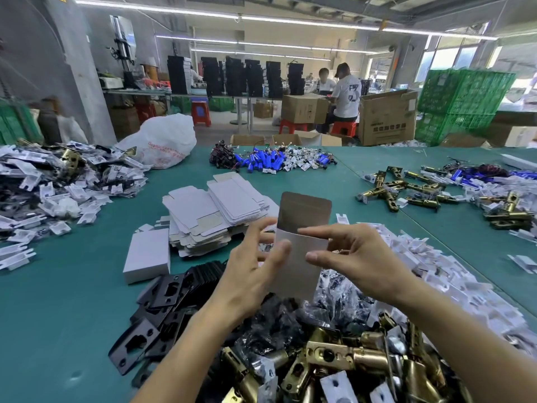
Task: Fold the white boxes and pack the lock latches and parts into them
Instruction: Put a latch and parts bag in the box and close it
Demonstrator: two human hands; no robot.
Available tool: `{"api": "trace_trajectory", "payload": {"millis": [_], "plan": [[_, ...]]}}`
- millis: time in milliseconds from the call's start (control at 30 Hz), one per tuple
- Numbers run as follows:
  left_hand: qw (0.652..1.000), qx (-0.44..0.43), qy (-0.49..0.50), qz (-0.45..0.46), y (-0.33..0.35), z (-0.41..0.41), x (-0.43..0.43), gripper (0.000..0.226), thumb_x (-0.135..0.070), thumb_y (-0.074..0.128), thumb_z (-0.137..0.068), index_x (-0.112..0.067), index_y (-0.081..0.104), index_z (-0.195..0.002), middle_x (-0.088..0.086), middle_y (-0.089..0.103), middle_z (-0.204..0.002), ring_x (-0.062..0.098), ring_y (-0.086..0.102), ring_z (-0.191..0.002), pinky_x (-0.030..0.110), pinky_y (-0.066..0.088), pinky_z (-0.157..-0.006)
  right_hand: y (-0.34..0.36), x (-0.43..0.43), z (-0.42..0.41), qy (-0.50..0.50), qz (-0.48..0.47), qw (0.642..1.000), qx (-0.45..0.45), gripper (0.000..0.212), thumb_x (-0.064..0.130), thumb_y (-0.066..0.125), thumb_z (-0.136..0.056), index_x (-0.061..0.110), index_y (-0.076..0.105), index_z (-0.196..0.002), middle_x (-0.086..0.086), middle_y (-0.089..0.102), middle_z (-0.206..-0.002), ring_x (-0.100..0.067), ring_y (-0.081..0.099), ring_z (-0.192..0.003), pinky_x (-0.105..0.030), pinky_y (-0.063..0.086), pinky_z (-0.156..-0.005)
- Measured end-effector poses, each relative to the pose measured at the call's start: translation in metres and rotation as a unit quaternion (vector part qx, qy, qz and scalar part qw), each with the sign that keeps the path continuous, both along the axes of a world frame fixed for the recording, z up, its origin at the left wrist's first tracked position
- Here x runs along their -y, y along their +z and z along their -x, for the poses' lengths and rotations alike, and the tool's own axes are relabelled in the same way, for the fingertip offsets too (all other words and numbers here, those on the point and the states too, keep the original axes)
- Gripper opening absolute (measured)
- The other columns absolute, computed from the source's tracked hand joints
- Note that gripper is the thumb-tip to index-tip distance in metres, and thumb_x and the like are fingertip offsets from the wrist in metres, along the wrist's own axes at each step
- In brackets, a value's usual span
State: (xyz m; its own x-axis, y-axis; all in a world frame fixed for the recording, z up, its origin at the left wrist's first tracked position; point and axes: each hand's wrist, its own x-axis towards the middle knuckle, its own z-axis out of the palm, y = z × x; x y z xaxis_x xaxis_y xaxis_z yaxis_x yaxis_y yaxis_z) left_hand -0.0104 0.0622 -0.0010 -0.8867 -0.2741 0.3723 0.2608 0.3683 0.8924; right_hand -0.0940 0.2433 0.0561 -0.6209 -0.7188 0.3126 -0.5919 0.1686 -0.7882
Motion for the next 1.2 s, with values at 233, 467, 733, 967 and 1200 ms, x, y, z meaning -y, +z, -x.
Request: {"api": "trace_trajectory", "payload": {"millis": [233, 467, 733, 967, 1200], "plan": [[0.994, -0.079, 0.005, 0.076, 0.0, -0.001, 0.001, 0.051, -0.058, 0.069, -0.084, -0.059, 0.043, -0.127, -0.023, 0.06, -0.124, 0.004, 0.068, -0.1, 0.028, 0.061, -0.076, 0.003, -0.003, 0.013, 0.024, -0.043, 0.998, -0.026, 0.039, 0.032, 0.075, -0.075, 0.031, 0.073, -0.114, 0.005, 0.062, -0.087, -0.011, 0.058, -0.072, -0.032, 0.054, -0.07], [0.995, -0.09, -0.031, -0.021, -0.001, 0.0, -0.005, 0.059, -0.026, 0.075, -0.083, -0.058, 0.049, -0.126, -0.022, 0.066, -0.122, 0.008, 0.071, -0.101, 0.02, 0.057, -0.078, -0.006, -0.009, 0.02, 0.032, -0.069, 0.997, -0.008, 0.033, 0.021, 0.076, -0.083, 0.029, 0.073, -0.115, 0.001, 0.067, -0.111, -0.017, 0.065, -0.099, -0.041, 0.054, -0.087], [0.998, -0.058, -0.023, 0.005, -0.001, 0.001, -0.002, 0.029, -0.019, 0.075, -0.088, -0.041, 0.066, -0.104, -0.014, 0.068, -0.112, 0.01, 0.066, -0.103, 0.02, 0.055, -0.078, -0.005, -0.007, 0.01, 0.025, 0.114, 0.991, 0.06, 0.026, 0.023, 0.072, -0.079, 0.025, 0.065, -0.104, 0.011, 0.069, -0.104, -0.009, 0.067, -0.099, -0.025, 0.055, -0.08], [0.997, -0.056, -0.016, -0.058, 0.0, -0.001, -0.005, 0.035, -0.036, 0.078, -0.076, -0.05, 0.06, -0.103, -0.022, 0.068, -0.111, 0.01, 0.072, -0.091, 0.025, 0.059, -0.076, 0.004, 0.006, 0.008, -0.013, 0.157, 0.982, 0.107, 0.018, 0.034, 0.063, -0.08, 0.027, 0.073, -0.094, 0.003, 0.074, -0.082, -0.005, 0.066, -0.075, -0.02, 0.054, -0.066], [0.996, -0.073, -0.013, -0.052, -0.002, 0.002, -0.001, 0.034, -0.017, 0.082, -0.081, -0.044, 0.063, -0.091, -0.018, 0.07, -0.111, 0.007, 0.07, -0.101, 0.027, 0.059, -0.079, 0.008, -0.003, 0.006, 0.006, 0.123, 0.988, 0.093, 0.013, 0.021, 0.075, -0.075, 0.022, 0.079, -0.087, -0.006, 0.077, -0.089, -0.02, 0.072, -0.082, -0.026, 0.057, -0.073]]}}
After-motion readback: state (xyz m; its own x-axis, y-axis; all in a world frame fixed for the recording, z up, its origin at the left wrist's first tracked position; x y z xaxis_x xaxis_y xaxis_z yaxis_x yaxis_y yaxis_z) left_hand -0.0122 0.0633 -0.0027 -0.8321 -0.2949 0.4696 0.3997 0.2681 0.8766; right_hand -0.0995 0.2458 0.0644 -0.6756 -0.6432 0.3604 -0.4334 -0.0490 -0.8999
